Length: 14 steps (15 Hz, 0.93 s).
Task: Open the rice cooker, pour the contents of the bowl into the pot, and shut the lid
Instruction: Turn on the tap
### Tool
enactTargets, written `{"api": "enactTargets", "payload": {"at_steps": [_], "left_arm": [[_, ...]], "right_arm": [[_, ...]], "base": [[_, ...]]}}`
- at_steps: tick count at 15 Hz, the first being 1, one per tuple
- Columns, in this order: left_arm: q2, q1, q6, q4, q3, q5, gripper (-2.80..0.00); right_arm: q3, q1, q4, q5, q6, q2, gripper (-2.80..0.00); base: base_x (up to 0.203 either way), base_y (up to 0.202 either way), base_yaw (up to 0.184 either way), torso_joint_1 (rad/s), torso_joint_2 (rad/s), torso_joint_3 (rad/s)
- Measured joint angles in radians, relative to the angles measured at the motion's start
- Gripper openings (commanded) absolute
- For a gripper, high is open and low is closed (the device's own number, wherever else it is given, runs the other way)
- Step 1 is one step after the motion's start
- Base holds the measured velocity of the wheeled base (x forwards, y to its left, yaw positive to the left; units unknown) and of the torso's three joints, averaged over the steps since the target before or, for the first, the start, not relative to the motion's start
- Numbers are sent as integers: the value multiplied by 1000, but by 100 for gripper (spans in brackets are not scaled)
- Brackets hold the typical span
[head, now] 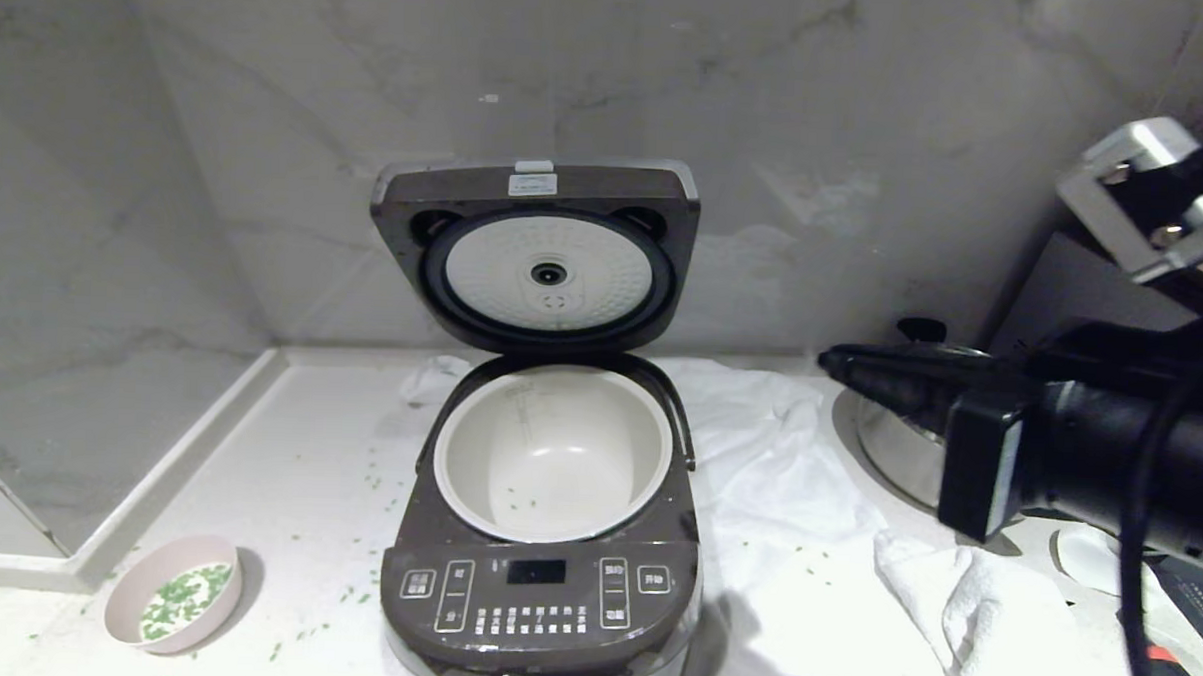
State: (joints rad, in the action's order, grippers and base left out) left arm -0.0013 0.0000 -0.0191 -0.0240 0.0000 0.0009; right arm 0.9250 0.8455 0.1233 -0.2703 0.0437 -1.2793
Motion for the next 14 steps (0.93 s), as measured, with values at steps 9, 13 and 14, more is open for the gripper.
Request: {"api": "enactTargets", "payload": {"at_steps": [9, 13, 14], "left_arm": [[0, 0, 0, 0, 0, 0, -280], [0, 1, 0, 0, 0, 0, -280], [0, 1, 0, 0, 0, 0, -280]], "right_arm": [[-191, -492, -28, -105, -199, 416, -280], [-257, -646, -66, -140, -249, 576, -280], [-264, -688, -90, -142, -250, 614, -280]], "base": [[0, 0, 0, 0, 0, 0], [0, 0, 0, 0, 0, 0], [0, 0, 0, 0, 0, 0]]}}
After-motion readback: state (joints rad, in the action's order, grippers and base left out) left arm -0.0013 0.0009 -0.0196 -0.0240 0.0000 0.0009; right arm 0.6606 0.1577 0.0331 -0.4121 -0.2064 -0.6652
